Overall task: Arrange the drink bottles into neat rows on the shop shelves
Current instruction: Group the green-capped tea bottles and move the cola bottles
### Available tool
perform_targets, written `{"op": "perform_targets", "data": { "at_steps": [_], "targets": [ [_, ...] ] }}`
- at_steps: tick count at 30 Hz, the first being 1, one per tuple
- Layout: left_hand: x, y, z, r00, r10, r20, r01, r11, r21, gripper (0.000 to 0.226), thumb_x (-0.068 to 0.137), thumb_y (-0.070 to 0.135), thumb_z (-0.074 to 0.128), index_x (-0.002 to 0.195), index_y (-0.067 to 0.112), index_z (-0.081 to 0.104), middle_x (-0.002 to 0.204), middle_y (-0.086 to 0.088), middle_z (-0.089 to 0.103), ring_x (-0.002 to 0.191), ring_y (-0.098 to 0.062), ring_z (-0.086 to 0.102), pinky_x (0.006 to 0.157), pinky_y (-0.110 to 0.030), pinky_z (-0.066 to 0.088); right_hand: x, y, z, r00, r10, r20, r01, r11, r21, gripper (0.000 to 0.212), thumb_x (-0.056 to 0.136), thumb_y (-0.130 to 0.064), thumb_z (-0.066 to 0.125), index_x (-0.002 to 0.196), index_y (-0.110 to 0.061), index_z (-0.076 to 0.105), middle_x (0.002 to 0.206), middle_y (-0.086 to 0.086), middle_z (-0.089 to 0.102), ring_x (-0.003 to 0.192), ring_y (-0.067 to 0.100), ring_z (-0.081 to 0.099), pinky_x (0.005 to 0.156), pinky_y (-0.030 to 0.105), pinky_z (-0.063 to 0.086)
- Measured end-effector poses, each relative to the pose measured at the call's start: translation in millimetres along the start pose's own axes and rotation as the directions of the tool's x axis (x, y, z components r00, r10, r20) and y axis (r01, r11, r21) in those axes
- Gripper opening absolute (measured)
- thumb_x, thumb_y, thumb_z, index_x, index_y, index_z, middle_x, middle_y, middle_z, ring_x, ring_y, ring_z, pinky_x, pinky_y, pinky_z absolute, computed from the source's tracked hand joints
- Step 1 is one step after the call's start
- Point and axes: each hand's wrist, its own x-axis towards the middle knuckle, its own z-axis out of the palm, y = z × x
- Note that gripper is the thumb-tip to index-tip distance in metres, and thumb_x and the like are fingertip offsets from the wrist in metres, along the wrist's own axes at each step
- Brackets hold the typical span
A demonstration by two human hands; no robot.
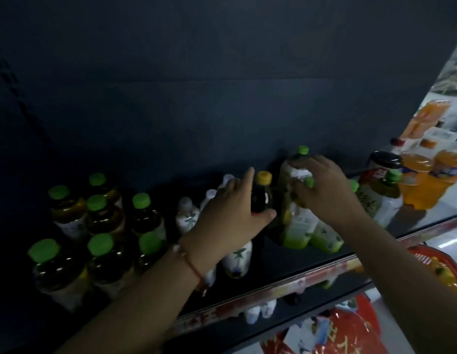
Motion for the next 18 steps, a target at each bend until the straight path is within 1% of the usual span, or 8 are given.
{"op": "perform_targets", "data": {
  "at_steps": [2, 3, 4, 6, 8, 11, 14, 18],
  "targets": [
    [33.9, 8.4, 29.2, 0.988, -0.144, -0.053, 0.135, 0.981, -0.137, 0.102, 0.084, 0.063, 0.061, 0.157, 0.025, 0.001, 0.161, -0.008, 0.022, 0.144, -0.031, 0.028, 0.110, -0.039, 0.031, -4.6, 43.2, -6.8, 0.996, 0.082, 0.048, -0.077, 0.993, -0.085, 0.043, 0.082, -0.029, 0.067, 0.123, -0.014, 0.063, 0.121, 0.011, 0.061, 0.115, 0.034, 0.054, 0.099, 0.044, 0.043],
    [48.3, 9.5, 43.7, 0.973, -0.222, -0.069, 0.203, 0.955, -0.215, 0.103, 0.081, 0.062, 0.065, 0.156, 0.022, 0.008, 0.157, -0.011, 0.028, 0.142, -0.033, 0.032, 0.109, -0.039, 0.034, -6.7, 61.9, -10.3, 0.991, 0.109, 0.074, -0.100, 0.988, -0.117, 0.044, 0.082, -0.028, 0.068, 0.123, -0.015, 0.062, 0.121, 0.011, 0.061, 0.116, 0.035, 0.053, 0.100, 0.044, 0.042],
    [59.0, 6.3, 58.3, 0.953, -0.294, -0.074, 0.260, 0.917, -0.303, 0.096, 0.077, 0.062, 0.069, 0.151, 0.021, 0.022, 0.149, -0.013, 0.038, 0.137, -0.033, 0.039, 0.107, -0.038, 0.039, -8.4, 75.5, -12.3, 0.987, 0.125, 0.101, -0.110, 0.983, -0.145, 0.043, 0.082, -0.027, 0.069, 0.122, -0.015, 0.063, 0.120, 0.012, 0.062, 0.116, 0.035, 0.053, 0.100, 0.043, 0.041],
    [72.9, 8.3, 82.5, 0.914, -0.390, -0.112, 0.311, 0.852, -0.421, 0.068, 0.071, 0.061, 0.073, 0.121, 0.025, 0.045, 0.122, -0.008, 0.055, 0.118, -0.030, 0.054, 0.095, -0.035, 0.046, -11.8, 101.6, -18.5, 0.978, 0.121, 0.169, -0.095, 0.983, -0.154, 0.041, 0.082, -0.023, 0.069, 0.122, -0.014, 0.064, 0.121, 0.011, 0.061, 0.115, 0.034, 0.054, 0.097, 0.040, 0.041],
    [76.2, 8.0, 95.1, 0.878, -0.442, -0.182, 0.322, 0.828, -0.458, 0.049, 0.072, 0.052, 0.077, 0.104, 0.028, 0.049, 0.104, -0.002, 0.060, 0.103, -0.026, 0.061, 0.084, -0.030, 0.046, -18.1, 118.0, -17.0, 0.966, 0.076, 0.247, -0.048, 0.992, -0.118, 0.045, 0.083, -0.022, 0.067, 0.128, -0.016, 0.059, 0.130, 0.008, 0.055, 0.116, 0.032, 0.055, 0.094, 0.038, 0.044],
    [76.0, 17.6, 100.2, 0.849, -0.479, -0.222, 0.354, 0.828, -0.434, 0.044, 0.075, 0.048, 0.076, 0.105, 0.028, 0.052, 0.102, -0.001, 0.063, 0.096, -0.025, 0.062, 0.078, -0.029, 0.043, -27.9, 137.8, -9.2, 0.964, 0.005, 0.265, -0.007, 1.000, 0.006, 0.051, 0.084, -0.020, 0.065, 0.133, -0.019, 0.051, 0.141, 0.002, 0.041, 0.116, 0.028, 0.054, 0.091, 0.039, 0.049],
    [71.7, 33.7, 100.7, 0.831, -0.501, -0.243, 0.342, 0.804, -0.486, 0.042, 0.078, 0.048, 0.074, 0.107, 0.026, 0.054, 0.096, 0.002, 0.066, 0.092, -0.025, 0.064, 0.078, -0.031, 0.046, -31.5, 148.4, -3.2, 0.970, -0.036, 0.239, 0.025, 0.998, 0.051, 0.057, 0.083, -0.020, 0.065, 0.136, -0.022, 0.045, 0.145, -0.001, 0.034, 0.123, 0.027, 0.048, 0.096, 0.040, 0.047],
    [48.4, 68.4, 72.0, 0.768, -0.525, -0.367, 0.333, 0.816, -0.472, 0.046, 0.079, 0.056, 0.070, 0.111, 0.028, 0.053, 0.090, 0.007, 0.065, 0.087, -0.024, 0.064, 0.080, -0.036, 0.049, -31.3, 153.4, -0.4, 0.972, -0.045, 0.229, 0.013, 0.990, 0.140, 0.062, 0.086, -0.022, 0.064, 0.143, -0.025, 0.038, 0.150, -0.003, 0.028, 0.128, 0.024, 0.043, 0.100, 0.036, 0.044]
  ]
}}
